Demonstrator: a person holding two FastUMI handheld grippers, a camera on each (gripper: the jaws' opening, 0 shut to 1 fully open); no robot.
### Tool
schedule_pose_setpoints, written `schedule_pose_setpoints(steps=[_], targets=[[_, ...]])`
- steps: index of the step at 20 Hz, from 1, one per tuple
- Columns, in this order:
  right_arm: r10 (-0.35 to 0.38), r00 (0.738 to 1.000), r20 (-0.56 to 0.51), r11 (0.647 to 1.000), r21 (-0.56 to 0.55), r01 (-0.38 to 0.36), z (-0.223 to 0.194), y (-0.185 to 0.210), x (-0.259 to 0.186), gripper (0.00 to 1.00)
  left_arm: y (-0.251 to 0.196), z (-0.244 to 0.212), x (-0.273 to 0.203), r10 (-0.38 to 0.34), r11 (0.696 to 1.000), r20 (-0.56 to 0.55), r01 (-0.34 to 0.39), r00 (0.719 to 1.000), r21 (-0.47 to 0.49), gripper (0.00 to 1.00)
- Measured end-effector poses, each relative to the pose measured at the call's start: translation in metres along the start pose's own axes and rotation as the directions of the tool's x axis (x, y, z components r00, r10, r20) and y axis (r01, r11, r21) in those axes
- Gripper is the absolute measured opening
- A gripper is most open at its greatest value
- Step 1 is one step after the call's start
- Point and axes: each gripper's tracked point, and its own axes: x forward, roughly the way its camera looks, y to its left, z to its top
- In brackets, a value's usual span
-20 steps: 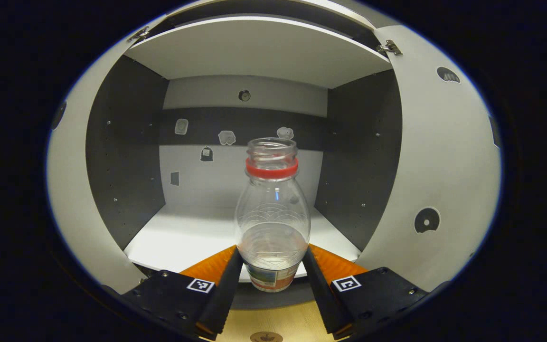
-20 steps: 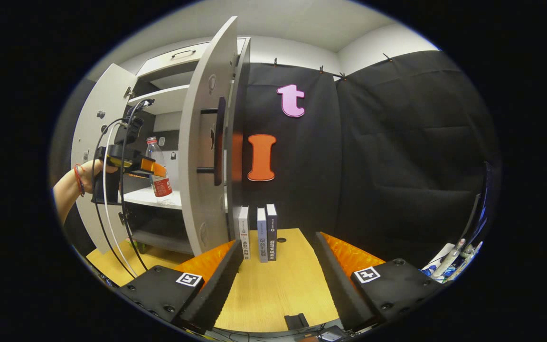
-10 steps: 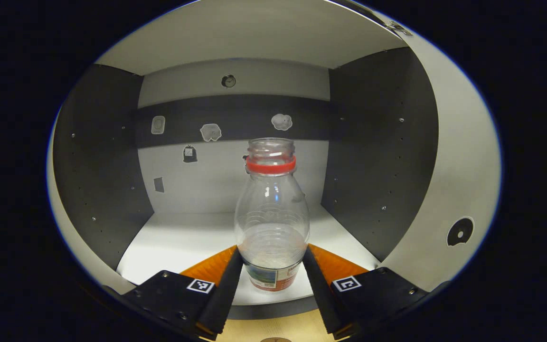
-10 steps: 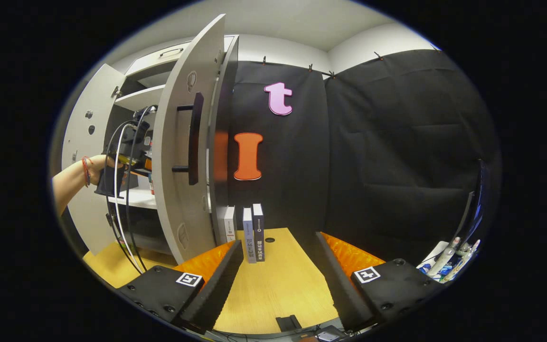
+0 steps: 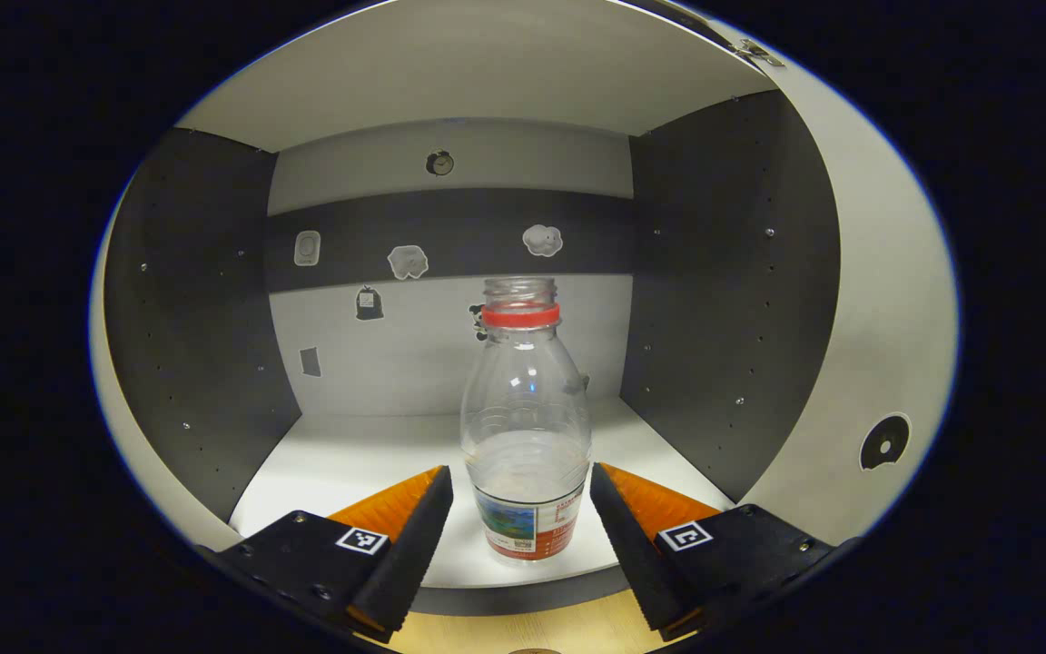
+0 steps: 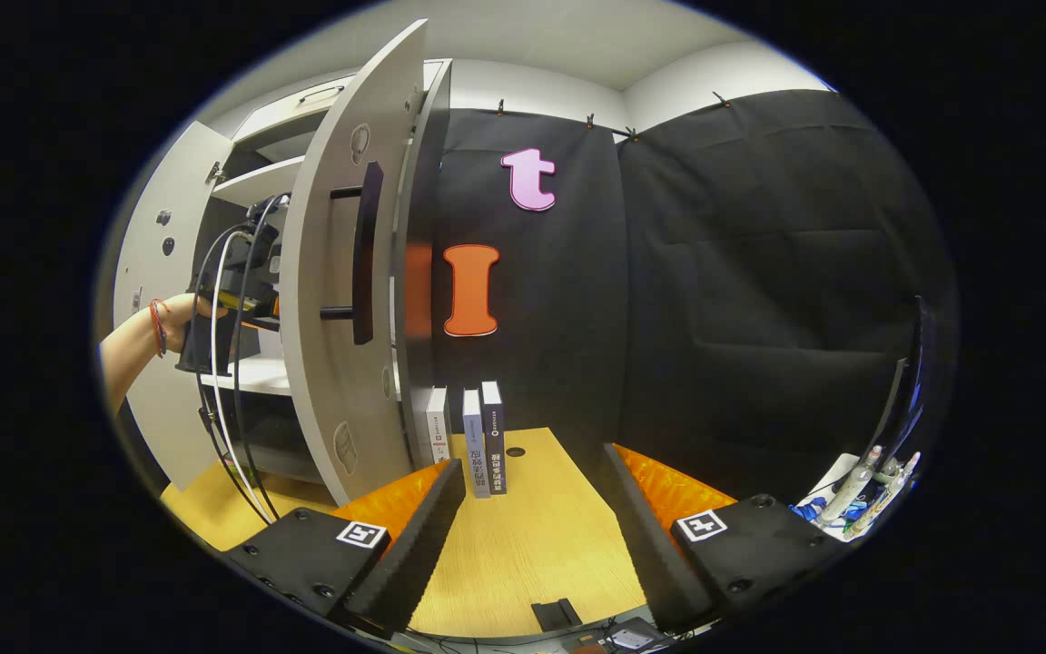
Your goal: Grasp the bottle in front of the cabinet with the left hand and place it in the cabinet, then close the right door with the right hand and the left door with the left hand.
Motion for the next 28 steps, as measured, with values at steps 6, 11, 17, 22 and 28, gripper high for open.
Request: schedule_pose_setpoints(steps=[6, 11, 17, 22, 28], targets=[[0.032, 0.999, 0.004, 0.999, -0.016, -0.032, 0.002, 0.015, 0.001, 0.93, 0.015, 0.011, -0.042, 0.033, 0.999, 0.074, -0.032, 0.997, -0.02, 0.94], [0.048, 0.999, 0.007, 0.999, 0.007, -0.048, 0.011, 0.017, 0.011, 1.0, 0.028, 0.018, -0.103, 0.053, 0.997, 0.159, -0.042, 0.986, -0.072, 0.94], [0.148, 0.989, -0.009, 0.989, -0.024, -0.148, 0.01, 0.039, 0.034, 1.0, 0.044, 0.008, -0.189, 0.115, 0.984, 0.212, -0.083, 0.971, -0.157, 0.94], [0.231, 0.973, 0.0, 0.973, -0.017, -0.231, 0.008, 0.058, 0.06, 0.99, 0.057, -0.004, -0.259, 0.226, 0.971, 0.251, -0.198, 0.941, -0.134, 0.93], [0.317, 0.948, -0.003, 0.948, -0.022, -0.317, 0.007, 0.083, 0.071, 1.0, 0.054, -0.03, -0.316, 0.287, 0.952, 0.252, -0.247, 0.924, -0.179, 0.93]])
